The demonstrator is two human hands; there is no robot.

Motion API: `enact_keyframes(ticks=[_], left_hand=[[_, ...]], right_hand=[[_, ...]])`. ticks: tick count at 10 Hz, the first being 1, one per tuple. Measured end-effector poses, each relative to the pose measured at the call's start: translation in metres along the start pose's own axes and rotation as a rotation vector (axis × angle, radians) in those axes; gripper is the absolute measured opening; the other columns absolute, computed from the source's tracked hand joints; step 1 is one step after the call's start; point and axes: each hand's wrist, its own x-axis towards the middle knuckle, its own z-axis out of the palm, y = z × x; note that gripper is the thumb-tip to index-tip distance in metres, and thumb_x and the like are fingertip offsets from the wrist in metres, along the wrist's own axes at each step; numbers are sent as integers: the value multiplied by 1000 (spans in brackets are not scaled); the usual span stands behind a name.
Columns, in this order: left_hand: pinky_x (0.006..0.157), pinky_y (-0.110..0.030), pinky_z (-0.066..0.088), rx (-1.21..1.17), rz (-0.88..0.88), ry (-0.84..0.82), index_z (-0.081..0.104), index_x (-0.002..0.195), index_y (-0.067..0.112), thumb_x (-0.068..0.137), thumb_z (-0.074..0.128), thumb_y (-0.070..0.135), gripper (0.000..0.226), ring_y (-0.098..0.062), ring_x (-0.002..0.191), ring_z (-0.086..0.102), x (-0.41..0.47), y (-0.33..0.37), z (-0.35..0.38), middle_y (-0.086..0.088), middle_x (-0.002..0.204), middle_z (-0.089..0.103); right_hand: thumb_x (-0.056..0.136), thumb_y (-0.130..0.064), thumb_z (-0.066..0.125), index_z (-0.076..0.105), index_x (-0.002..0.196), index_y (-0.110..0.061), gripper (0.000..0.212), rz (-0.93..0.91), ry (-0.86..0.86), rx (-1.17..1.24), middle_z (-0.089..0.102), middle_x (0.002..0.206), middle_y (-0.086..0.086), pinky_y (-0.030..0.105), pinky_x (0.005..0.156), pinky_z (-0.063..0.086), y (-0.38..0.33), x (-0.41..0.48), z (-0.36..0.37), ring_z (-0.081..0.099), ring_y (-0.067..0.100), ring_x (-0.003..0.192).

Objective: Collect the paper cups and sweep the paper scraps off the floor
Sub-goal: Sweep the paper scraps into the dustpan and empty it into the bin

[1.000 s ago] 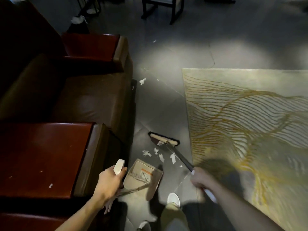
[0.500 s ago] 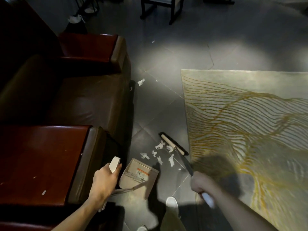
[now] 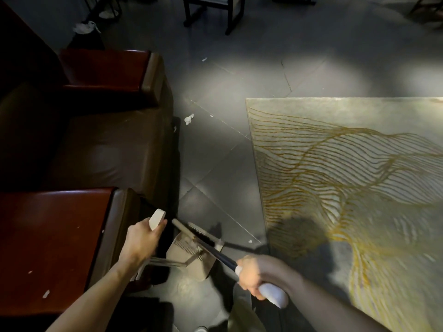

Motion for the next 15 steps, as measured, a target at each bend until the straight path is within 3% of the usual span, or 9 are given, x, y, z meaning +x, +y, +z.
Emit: enact_keyframes(ticks=[2, 4, 6, 9, 10, 11, 13, 14, 15], left_hand=[[40, -16, 40, 23, 23, -32, 59, 115, 12, 93, 54, 42, 38, -14, 51, 62, -13, -7, -1, -3, 67, 65], [46, -15, 39, 68, 92, -104, 61, 104, 13, 94, 54, 39, 29, -13, 54, 62, -40, -15, -2, 0, 66, 64], [49, -13, 35, 127, 190, -159, 61, 98, 16, 95, 54, 34, 19, -11, 61, 59, -70, -11, 11, 1, 71, 62], [51, -14, 34, 216, 244, -191, 60, 97, 17, 94, 54, 40, 24, -8, 66, 57, -69, 12, 51, 6, 76, 60], [44, -11, 34, 264, 246, -214, 57, 93, 19, 94, 52, 44, 26, -8, 60, 59, -58, 29, 67, 8, 73, 59], [48, -13, 35, 279, 235, -219, 54, 93, 23, 93, 51, 47, 25, -7, 61, 59, -49, 40, 76, 9, 73, 58], [47, -12, 35, 167, 172, -148, 52, 96, 24, 94, 53, 42, 18, -4, 63, 56, -28, 67, 79, 12, 73, 56], [46, -11, 34, 143, 144, -114, 51, 97, 22, 94, 53, 40, 18, -5, 63, 57, -11, 87, 75, 10, 74, 56], [43, -12, 35, 111, 122, -37, 56, 95, 18, 94, 53, 39, 22, -9, 59, 58, 10, 109, 66, 5, 71, 59]], right_hand=[[85, -5, 47, 57, 101, -17, 22, 126, -36, 55, 49, 35, -5, 13, 35, 35, -1, -40, 0, 42, 3, 28], [81, -4, 47, 53, 126, -14, 46, 149, 107, 145, 50, 52, 0, 15, 37, 34, 23, -65, 17, 43, 6, 32], [86, -5, 42, 57, 111, -9, 30, 203, 257, 104, 52, 60, 2, 22, 42, 38, 47, -73, 49, 49, 12, 45], [87, -9, 46, 61, 114, 0, 32, 353, 256, 56, 64, 120, 17, 26, 75, 46, 70, -23, 102, 63, 28, 108], [79, -9, 50, 62, 79, -3, 13, 335, 151, 78, 71, 102, 13, 24, 62, 45, 60, -20, 106, 67, 26, 93], [81, -11, 50, 59, 74, -13, 12, 312, 36, 248, 63, 59, 2, 22, 53, 40, 53, -29, 83, 58, 16, 57], [89, 4, 41, 50, 89, -16, 22, 273, -4, 766, 42, 42, -3, 12, 34, 29, 59, -56, 5, 38, 3, 34], [87, -2, 43, 60, 114, -11, 33, 232, 111, 606, 57, 68, 4, 19, 49, 39, 55, -56, -30, 53, 13, 56], [89, -5, 51, 61, 101, -9, 16, 162, 184, 202, 67, 101, 10, 22, 65, 44, 47, -50, -75, 65, 25, 96]])
